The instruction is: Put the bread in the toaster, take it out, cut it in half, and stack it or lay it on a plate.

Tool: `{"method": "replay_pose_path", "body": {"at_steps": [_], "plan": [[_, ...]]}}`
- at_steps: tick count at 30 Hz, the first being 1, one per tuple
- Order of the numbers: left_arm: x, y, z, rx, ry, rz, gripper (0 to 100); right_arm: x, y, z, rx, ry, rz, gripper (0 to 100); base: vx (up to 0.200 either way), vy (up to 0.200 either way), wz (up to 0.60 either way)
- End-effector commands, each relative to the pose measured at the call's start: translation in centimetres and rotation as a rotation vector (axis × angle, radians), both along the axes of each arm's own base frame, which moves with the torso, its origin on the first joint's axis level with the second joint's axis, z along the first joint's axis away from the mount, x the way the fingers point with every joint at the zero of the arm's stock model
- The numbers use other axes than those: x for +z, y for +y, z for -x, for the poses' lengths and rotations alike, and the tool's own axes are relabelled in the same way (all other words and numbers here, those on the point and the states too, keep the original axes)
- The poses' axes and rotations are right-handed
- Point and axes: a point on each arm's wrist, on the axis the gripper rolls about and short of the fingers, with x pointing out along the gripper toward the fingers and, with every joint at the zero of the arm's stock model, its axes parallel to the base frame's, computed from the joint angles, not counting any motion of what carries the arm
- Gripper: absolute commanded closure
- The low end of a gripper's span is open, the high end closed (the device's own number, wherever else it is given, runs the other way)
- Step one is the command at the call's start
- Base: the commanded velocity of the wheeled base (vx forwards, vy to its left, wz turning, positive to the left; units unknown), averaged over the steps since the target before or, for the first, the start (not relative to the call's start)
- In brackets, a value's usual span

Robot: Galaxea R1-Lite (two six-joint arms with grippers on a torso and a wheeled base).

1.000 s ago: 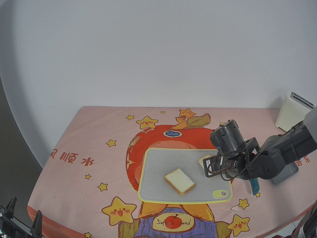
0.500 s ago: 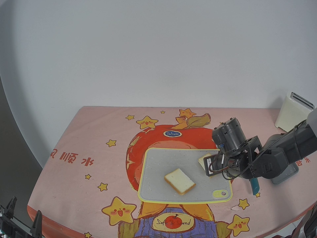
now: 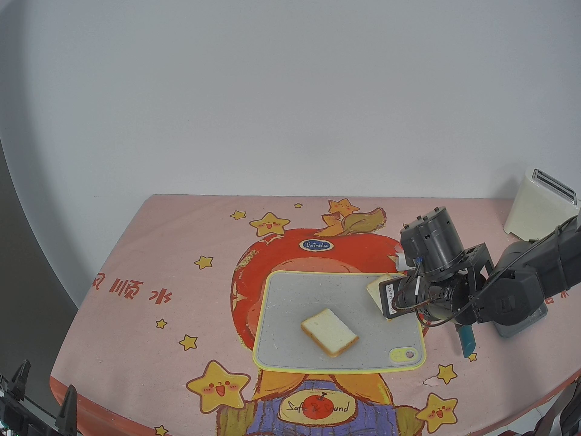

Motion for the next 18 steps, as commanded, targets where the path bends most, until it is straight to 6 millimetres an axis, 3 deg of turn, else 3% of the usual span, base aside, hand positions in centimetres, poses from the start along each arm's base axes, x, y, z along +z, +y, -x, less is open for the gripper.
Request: {"method": "replay_pose_path", "body": {"at_steps": [1,18], "plan": [[-0.5,0.0,0.0,0.000,0.000,0.000,0,1.0,-0.1,0.6,0.008,-0.022,-0.017,100,0.000,0.000,0.00],[-0.5,0.0,0.0,0.000,0.000,0.000,0,3.2,-0.8,2.1,0.023,-0.072,-0.049,100,0.000,0.000,0.00]]}}
